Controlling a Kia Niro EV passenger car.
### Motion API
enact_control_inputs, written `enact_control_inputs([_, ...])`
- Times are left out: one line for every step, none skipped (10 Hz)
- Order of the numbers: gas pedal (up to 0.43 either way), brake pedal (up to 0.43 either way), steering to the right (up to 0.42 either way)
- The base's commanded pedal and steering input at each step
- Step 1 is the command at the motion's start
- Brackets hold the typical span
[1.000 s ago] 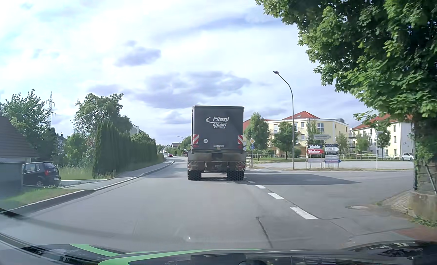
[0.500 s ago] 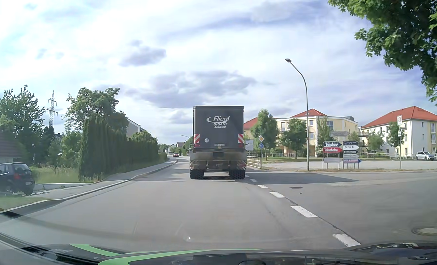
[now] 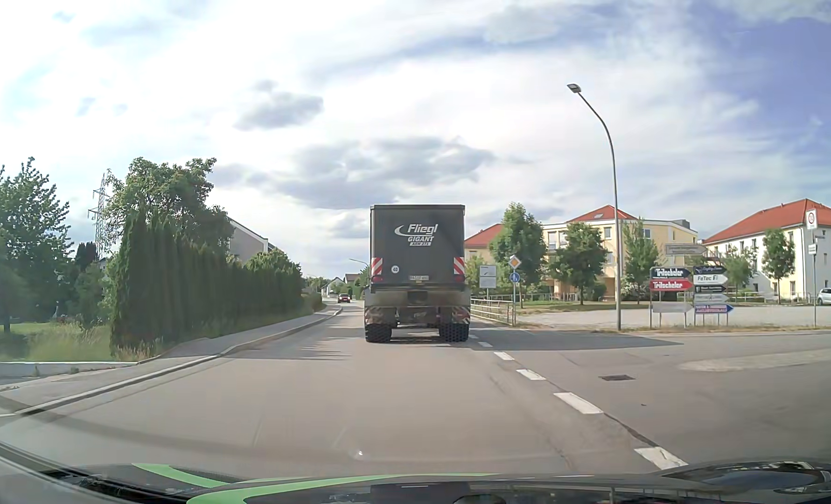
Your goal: Follow the waypoints while adhering to traffic rules and regulations
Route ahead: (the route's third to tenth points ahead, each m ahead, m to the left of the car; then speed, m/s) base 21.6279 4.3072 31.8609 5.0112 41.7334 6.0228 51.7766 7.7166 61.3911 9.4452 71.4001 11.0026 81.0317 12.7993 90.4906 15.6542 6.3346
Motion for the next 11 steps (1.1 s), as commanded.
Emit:
enact_control_inputs([0.197, 0.000, -0.025])
enact_control_inputs([0.197, 0.000, -0.024])
enact_control_inputs([0.197, 0.000, -0.023])
enact_control_inputs([0.197, 0.000, -0.019])
enact_control_inputs([0.209, 0.000, -0.016])
enact_control_inputs([0.228, 0.000, -0.015])
enact_control_inputs([0.228, 0.000, -0.015])
enact_control_inputs([0.228, 0.000, -0.015])
enact_control_inputs([0.228, 0.000, -0.013])
enact_control_inputs([0.228, 0.000, -0.012])
enact_control_inputs([0.228, 0.000, -0.010])
